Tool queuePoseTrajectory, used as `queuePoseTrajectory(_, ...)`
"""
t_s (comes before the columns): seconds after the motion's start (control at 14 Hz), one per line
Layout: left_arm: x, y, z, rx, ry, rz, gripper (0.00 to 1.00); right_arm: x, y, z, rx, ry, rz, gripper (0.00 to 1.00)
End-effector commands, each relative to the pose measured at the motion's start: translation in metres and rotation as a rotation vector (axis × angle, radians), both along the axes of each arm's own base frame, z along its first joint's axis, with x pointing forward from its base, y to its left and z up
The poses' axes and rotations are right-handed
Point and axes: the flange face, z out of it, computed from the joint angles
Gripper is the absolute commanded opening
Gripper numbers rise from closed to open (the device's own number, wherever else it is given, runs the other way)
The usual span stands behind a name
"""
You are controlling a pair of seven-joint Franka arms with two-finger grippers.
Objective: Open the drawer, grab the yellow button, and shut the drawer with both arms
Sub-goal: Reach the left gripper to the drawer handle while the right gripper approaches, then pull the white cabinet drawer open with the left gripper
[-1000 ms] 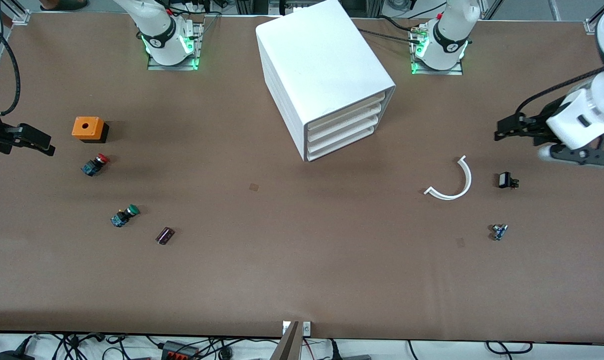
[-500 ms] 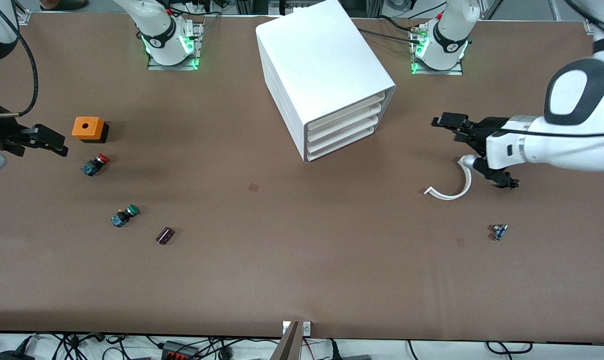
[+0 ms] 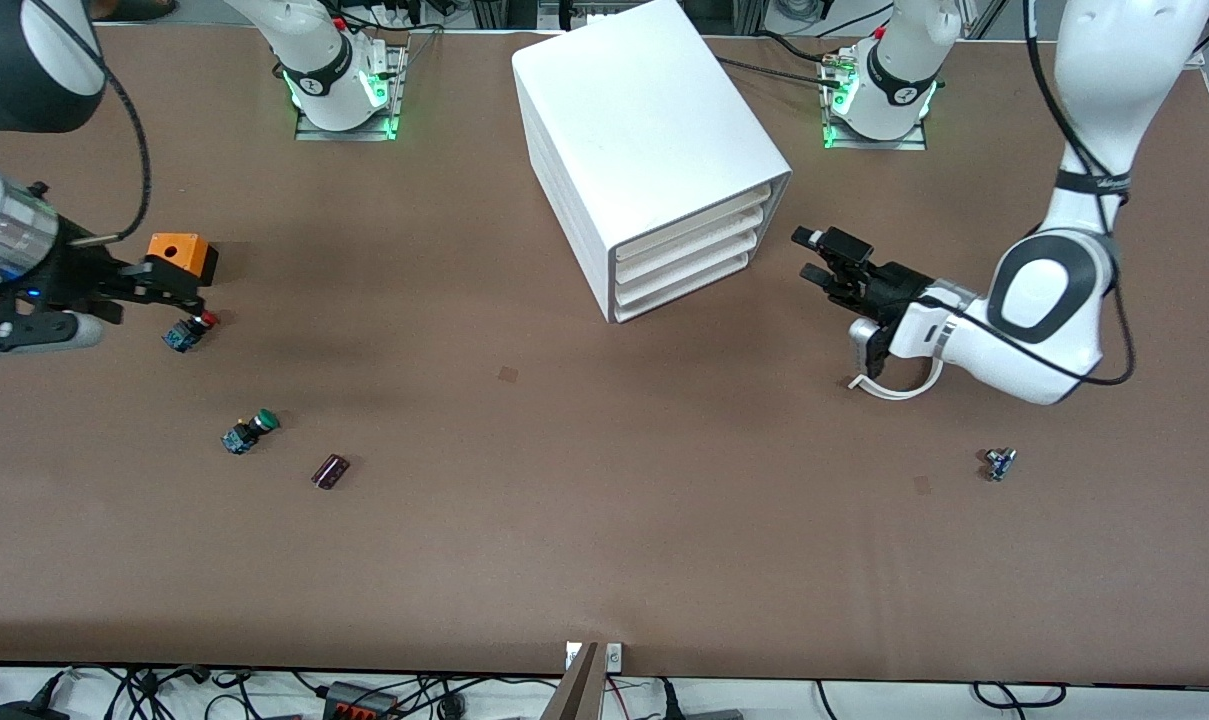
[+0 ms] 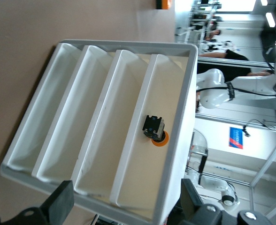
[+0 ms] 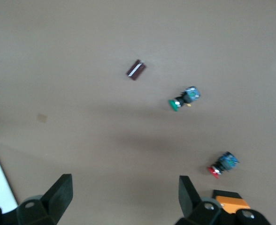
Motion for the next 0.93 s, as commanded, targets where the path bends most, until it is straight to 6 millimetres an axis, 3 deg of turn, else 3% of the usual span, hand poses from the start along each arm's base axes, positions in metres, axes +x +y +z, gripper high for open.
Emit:
queuePoseTrajectory(0.0,-0.024,-0.014,-0.033,-0.123,-0.01,0.049,0.98,0.003,0.021,-0.002,0.048,-0.005,0.02,1.0)
queuePoseTrajectory(0.14,-0.047,-0.031,-0.057,-0.229,-0.029,0.08,0.8,-0.001,0.056,0.0,0.052,-0.01,0.073,1.0)
queuePoseTrajectory(0.21,-0.049,-0.033,-0.059,-0.233,-0.029,0.075,0.74,0.0,0.078,-0.004,0.052,-0.018,0.106,1.0)
queuePoseTrajectory(0.36,-0.057,-0.038,-0.065,-0.235,-0.013,0.067,0.57,0.005,0.1,-0.002,0.058,-0.052,0.134,1.0)
queuePoseTrajectory(0.71,-0.088,-0.063,-0.078,-0.234,0.049,0.028,0.51,0.009,0.175,-0.006,0.068,-0.111,0.242,1.0)
queuePoseTrajectory(0.86,-0.093,-0.068,-0.08,-0.237,0.055,0.031,0.39,0.01,0.19,-0.008,0.071,-0.117,0.247,1.0)
